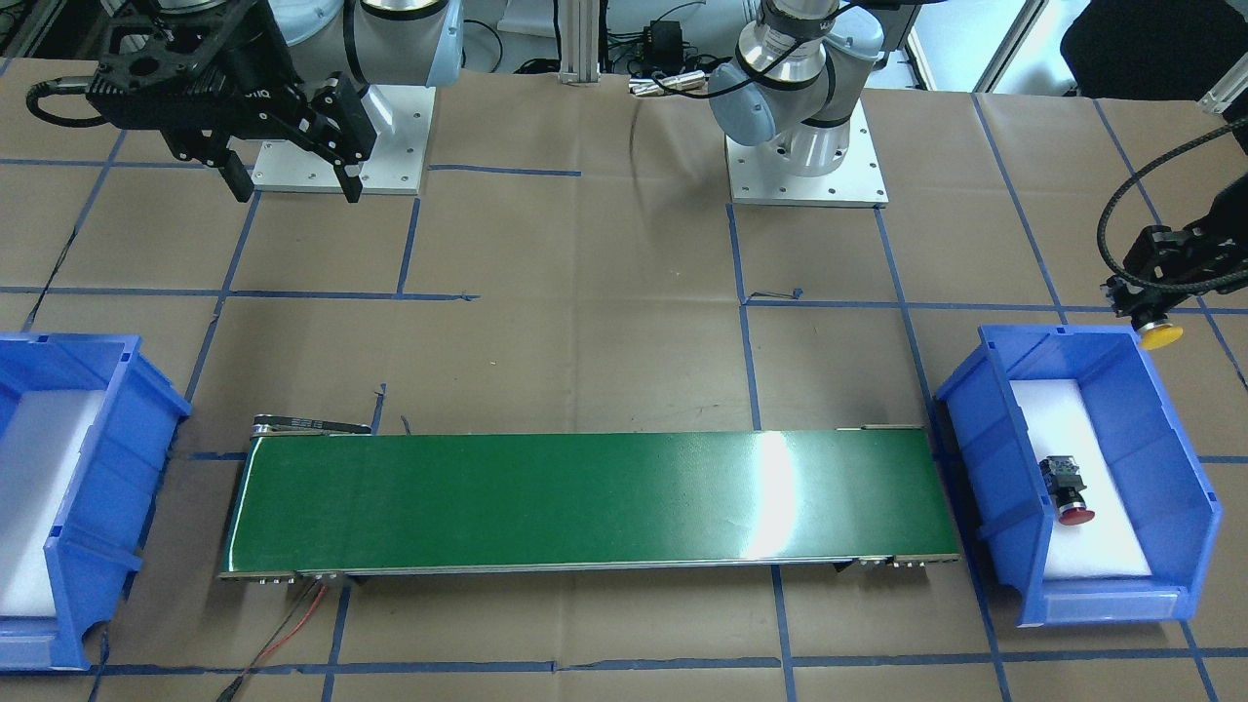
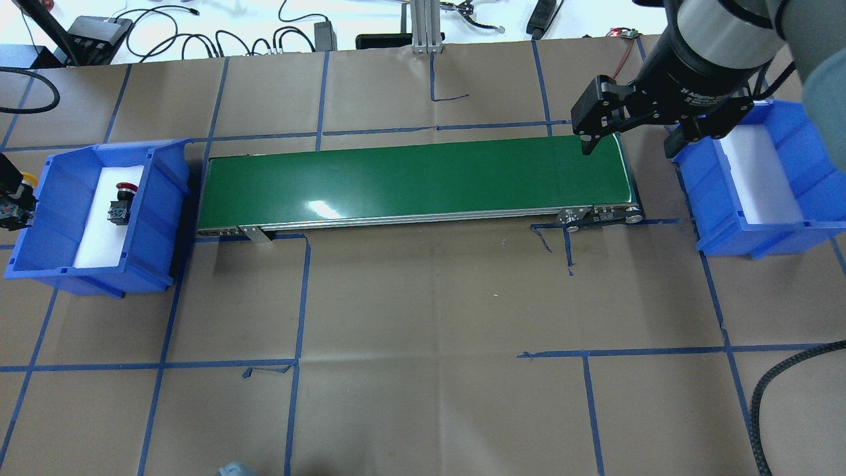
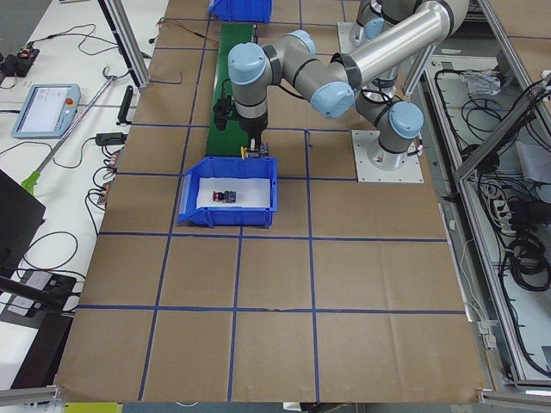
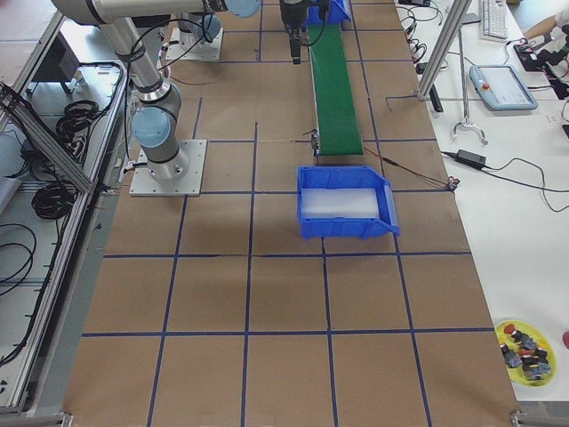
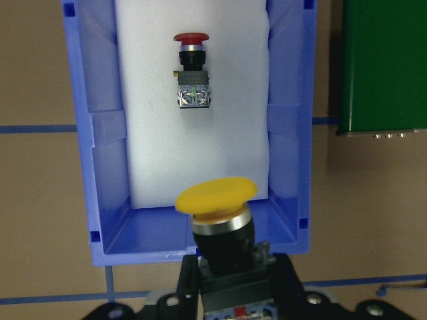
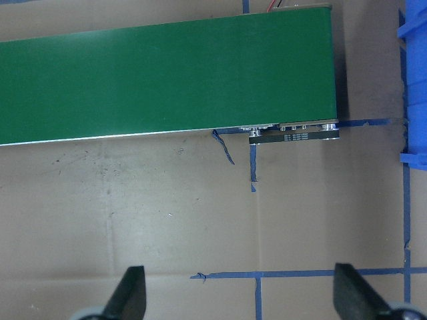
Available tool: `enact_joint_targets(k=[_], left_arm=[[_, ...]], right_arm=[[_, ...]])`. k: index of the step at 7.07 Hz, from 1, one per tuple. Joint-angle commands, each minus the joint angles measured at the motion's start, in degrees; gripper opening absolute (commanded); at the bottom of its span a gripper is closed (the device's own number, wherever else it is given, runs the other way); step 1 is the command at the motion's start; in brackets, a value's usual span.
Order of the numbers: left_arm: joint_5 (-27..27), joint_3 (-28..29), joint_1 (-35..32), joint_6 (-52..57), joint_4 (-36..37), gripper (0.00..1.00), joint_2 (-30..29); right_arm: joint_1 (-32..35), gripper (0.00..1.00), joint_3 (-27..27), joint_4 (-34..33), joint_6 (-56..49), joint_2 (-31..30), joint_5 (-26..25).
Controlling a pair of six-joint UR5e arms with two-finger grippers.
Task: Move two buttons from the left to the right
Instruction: 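Carry the yellow button to the conveyor's near end and lower it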
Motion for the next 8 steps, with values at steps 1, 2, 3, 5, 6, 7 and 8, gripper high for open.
enact_joint_targets(k=[1, 2, 3, 5, 6, 7, 8], left_arm=[[0.09, 1.86, -9.54, -4.01, -0.81, 0.03, -0.23], [-0.52, 1.86, -13.24, -10.05, -0.29, 0.03, -0.76], [-0.78, 1.86, -16.59, -16.63, -0.02, 0.03, -1.2], [-0.61, 1.6, -23.27, -25.98, 4.35, 0.03, -5.04], [-0.52, 0.99, -25.74, -29.41, 7.86, 0.03, -7.85], [-0.35, -0.84, -27.59, -28.66, 13.2, 0.03, -10.4], [0.0, -1.56, -27.61, -26.91, 17.17, 0.03, -12.69]], right_arm=[[0.0, 1.0, 0.19, 0.09, 0.0, 0.0, 0.04], [0.0, 1.0, 0.37, 0.35, 0.0, 0.0, 0.04], [0.0, 1.0, 0.37, 0.35, 0.0, 0.0, 0.04], [0.0, 1.0, 0.45, 0.35, 0.0, 0.09, -0.05], [0.0, 1.0, 0.45, 0.44, -0.09, 0.09, -0.23], [0.0, 1.0, 0.45, 0.87, -0.09, 0.0, -0.14], [0.0, 1.0, 0.19, 0.97, -0.09, -0.09, -0.14]])
